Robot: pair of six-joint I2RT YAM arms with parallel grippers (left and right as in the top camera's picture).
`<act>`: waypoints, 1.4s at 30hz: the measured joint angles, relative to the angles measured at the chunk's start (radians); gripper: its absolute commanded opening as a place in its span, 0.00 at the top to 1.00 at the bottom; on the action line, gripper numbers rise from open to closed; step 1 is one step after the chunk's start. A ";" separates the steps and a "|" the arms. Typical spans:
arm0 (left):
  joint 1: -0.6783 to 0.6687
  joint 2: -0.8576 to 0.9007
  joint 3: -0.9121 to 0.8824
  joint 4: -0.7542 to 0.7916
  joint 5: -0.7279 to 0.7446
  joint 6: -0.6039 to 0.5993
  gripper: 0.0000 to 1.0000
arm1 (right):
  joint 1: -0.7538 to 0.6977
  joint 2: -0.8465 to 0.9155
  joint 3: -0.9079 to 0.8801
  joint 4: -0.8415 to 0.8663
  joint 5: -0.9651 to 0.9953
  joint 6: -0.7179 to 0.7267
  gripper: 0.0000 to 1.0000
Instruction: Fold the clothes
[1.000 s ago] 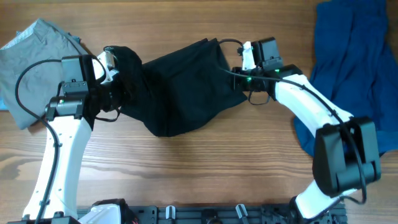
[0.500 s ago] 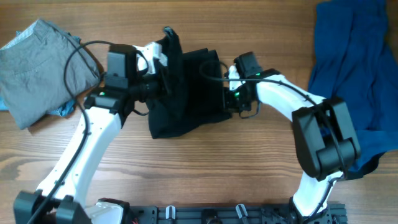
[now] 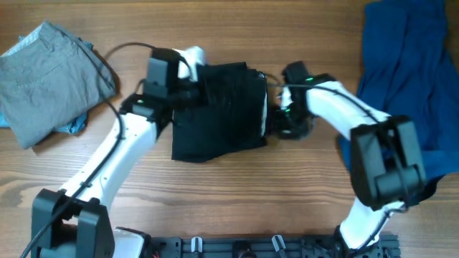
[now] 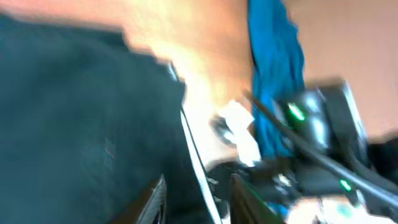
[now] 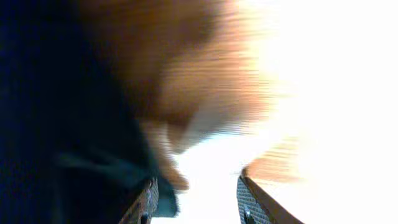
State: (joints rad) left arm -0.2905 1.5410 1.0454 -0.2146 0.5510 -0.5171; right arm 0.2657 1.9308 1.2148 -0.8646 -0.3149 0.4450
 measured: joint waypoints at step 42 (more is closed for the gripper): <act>0.148 -0.008 0.023 -0.361 -0.351 0.075 0.01 | 0.054 0.132 0.406 -0.015 0.341 -0.268 0.44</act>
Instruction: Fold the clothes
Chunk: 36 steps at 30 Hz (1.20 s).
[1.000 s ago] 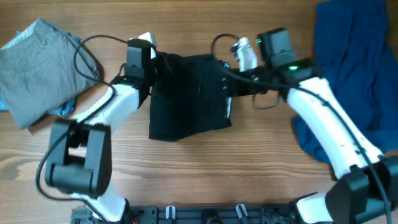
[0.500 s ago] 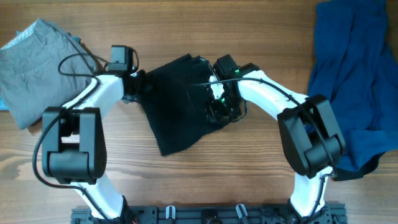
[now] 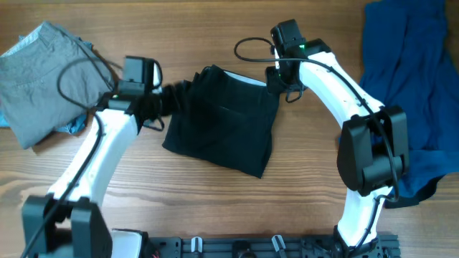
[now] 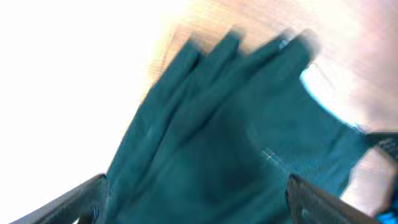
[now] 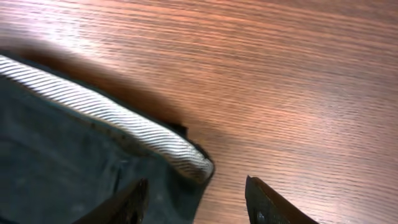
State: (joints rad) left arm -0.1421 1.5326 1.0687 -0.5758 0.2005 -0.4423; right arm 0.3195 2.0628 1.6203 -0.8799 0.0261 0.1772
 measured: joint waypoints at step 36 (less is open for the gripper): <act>0.061 0.452 0.012 0.452 0.587 0.005 0.05 | 0.000 0.000 0.000 -0.063 -0.124 0.027 0.42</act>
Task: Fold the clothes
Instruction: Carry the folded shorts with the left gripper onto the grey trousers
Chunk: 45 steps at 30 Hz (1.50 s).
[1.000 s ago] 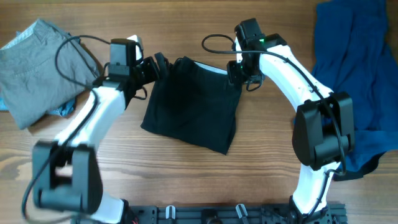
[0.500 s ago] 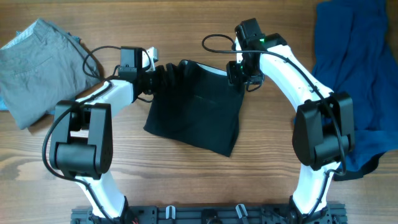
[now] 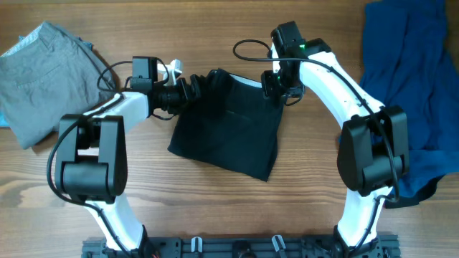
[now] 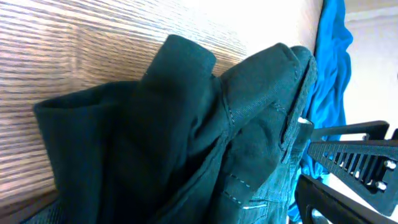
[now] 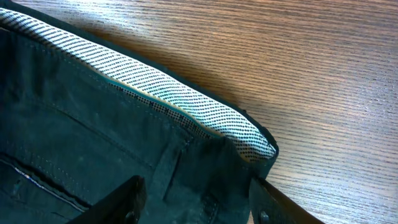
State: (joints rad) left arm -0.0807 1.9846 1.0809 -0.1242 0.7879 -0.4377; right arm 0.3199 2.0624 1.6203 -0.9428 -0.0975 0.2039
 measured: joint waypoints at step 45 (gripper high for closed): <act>0.919 -0.268 0.094 0.117 -0.434 0.010 0.00 | -0.179 -0.322 0.000 -0.272 0.056 0.003 0.20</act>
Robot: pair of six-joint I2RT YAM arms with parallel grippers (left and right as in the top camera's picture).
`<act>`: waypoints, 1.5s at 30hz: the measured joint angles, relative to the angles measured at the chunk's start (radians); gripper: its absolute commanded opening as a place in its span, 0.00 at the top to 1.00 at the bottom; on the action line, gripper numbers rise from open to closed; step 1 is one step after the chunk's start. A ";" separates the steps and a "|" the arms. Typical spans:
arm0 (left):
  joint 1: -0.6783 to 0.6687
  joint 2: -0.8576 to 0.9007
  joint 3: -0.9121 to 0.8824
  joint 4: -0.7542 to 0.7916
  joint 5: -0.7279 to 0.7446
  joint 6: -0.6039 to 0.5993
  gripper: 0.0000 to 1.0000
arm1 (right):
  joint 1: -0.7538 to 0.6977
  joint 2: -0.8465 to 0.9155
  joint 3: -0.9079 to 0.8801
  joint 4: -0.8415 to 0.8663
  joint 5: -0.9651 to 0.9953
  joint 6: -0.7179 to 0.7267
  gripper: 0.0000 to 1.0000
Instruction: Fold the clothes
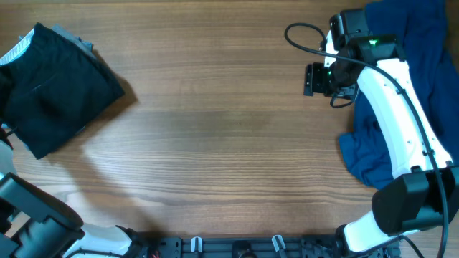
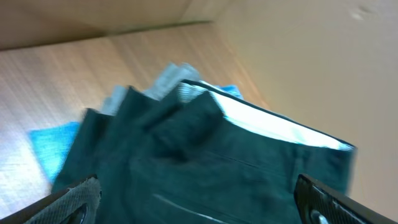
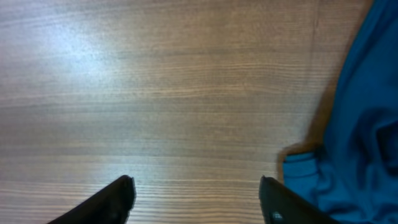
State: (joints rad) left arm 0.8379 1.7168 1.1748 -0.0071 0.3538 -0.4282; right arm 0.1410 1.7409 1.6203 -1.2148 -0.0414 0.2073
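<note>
The folded black garment [image 1: 57, 86] lies at the table's far left on top of a grey garment, of which only a sliver [image 1: 84, 44] shows. In the left wrist view my left gripper [image 2: 199, 205] stands wide open just above the black garment [image 2: 205, 168], whose striped white waistband [image 2: 273, 121] faces up. The left gripper itself is out of the overhead view. My right gripper [image 1: 313, 79] is open over bare wood at the upper right, beside the crumpled blue garment [image 1: 401, 50]. The right wrist view shows nothing between its fingers [image 3: 121, 193].
The wooden table [image 1: 229, 143] fills the view. The blue garment [image 3: 354, 124] hangs down the right side under the right arm. A light blue cloth edge [image 2: 53, 140] sticks out beneath the black garment. The arms' base rail [image 1: 237, 247] runs along the front edge.
The black garment was in the table's middle with both grippers at its top corners. It now lies on the grey pile at far left, with the left gripper open above it. The right gripper now sits by the blue garment.
First the black garment lay folded mid-table between both grippers. Then the left gripper held its left corner and the right gripper stood at its top right corner, and the same 1.5 s ago. Now it rests on the grey garment, and both grippers are open.
</note>
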 measured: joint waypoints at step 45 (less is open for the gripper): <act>-0.898 -1.129 -0.294 -0.900 -0.260 0.123 0.00 | -0.130 -1.042 -0.822 0.438 -0.175 -0.002 0.00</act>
State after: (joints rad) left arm -0.0605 0.5880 0.8806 -0.9073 0.0940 -0.3054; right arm 0.0105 0.6991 0.7979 -0.7769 -0.2161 0.2054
